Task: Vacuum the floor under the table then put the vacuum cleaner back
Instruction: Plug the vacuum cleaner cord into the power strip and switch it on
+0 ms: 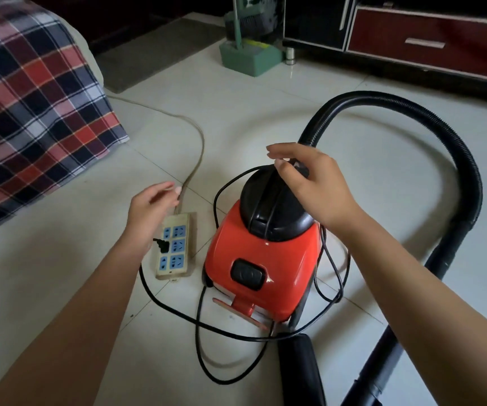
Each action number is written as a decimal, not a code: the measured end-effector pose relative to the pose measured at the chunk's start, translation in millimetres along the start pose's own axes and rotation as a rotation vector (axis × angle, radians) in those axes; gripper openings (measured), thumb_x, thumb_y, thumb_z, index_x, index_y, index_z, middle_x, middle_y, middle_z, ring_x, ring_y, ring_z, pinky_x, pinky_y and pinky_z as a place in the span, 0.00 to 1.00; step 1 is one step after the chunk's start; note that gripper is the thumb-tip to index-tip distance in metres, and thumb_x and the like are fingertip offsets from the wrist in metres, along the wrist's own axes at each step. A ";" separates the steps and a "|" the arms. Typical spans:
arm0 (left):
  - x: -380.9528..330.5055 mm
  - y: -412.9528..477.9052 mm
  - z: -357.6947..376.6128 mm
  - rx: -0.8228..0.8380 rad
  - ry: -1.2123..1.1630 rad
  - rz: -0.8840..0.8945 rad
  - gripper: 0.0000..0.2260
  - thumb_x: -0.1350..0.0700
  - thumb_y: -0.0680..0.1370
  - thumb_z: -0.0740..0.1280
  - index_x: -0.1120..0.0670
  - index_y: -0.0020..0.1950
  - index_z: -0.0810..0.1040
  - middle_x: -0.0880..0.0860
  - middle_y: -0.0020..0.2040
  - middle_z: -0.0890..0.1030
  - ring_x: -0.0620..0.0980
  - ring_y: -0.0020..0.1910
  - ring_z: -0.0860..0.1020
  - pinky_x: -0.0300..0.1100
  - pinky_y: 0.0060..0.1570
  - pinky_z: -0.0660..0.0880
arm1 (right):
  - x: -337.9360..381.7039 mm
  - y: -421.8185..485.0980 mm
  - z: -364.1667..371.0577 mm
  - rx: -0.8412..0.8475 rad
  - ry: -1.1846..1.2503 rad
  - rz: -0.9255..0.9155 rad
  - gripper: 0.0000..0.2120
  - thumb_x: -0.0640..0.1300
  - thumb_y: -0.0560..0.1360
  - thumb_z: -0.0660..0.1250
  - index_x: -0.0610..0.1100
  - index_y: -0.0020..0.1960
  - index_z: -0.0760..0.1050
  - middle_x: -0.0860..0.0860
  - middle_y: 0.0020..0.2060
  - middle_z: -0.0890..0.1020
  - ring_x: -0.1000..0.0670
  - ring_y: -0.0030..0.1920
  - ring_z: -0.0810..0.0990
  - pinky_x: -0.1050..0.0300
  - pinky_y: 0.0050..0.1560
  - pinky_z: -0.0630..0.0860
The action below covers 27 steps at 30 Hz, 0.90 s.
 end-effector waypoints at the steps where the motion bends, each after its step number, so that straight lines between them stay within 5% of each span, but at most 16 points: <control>1: -17.6 -11.1 0.9 -0.024 -0.124 0.011 0.15 0.53 0.77 0.67 0.56 0.63 0.76 0.52 0.52 0.82 0.49 0.51 0.81 0.47 0.58 0.75 | 2.1 -3.3 -6.9 0.011 0.058 0.016 0.13 0.42 0.78 0.61 0.47 0.60 0.77 0.55 0.55 0.81 0.56 0.59 0.75 0.67 0.60 0.69; 5: -75.6 -59.0 14.6 -0.031 -0.329 0.105 0.08 0.53 0.81 0.60 0.51 0.56 0.77 0.51 0.51 0.82 0.48 0.48 0.82 0.42 0.51 0.78 | 4.4 -21.1 -41.5 0.034 0.246 0.041 0.11 0.41 0.78 0.61 0.48 0.59 0.77 0.53 0.52 0.82 0.55 0.53 0.79 0.65 0.58 0.72; 13: -69.5 -143.9 48.0 -0.053 -0.188 -0.007 0.11 0.50 0.79 0.60 0.53 0.55 0.79 0.53 0.51 0.83 0.51 0.49 0.83 0.46 0.52 0.76 | -33.9 -51.7 -97.6 0.022 0.393 0.115 0.10 0.39 0.78 0.62 0.45 0.57 0.77 0.53 0.49 0.82 0.68 0.46 0.78 0.75 0.49 0.71; 20: -73.1 -181.2 35.9 -0.145 -0.091 -0.109 0.07 0.55 0.79 0.63 0.48 0.48 0.81 0.51 0.45 0.84 0.45 0.40 0.83 0.39 0.45 0.79 | -51.1 -72.5 -75.8 0.072 0.495 0.224 0.11 0.38 0.77 0.61 0.42 0.57 0.78 0.53 0.50 0.82 0.61 0.51 0.79 0.63 0.56 0.74; 27: -73.1 -191.6 42.3 -0.234 -0.165 -0.108 0.06 0.53 0.79 0.62 0.48 0.49 0.79 0.49 0.48 0.83 0.47 0.46 0.82 0.45 0.52 0.77 | -43.6 -91.0 -69.8 0.090 0.546 0.268 0.13 0.37 0.78 0.58 0.40 0.59 0.76 0.48 0.47 0.82 0.58 0.43 0.81 0.62 0.48 0.76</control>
Point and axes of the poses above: each hand's wrist, its own y-axis towards the middle knuckle, its own z-axis out of the palm, x = y × z, the point moved 8 cm from there along y, towards the middle knuckle
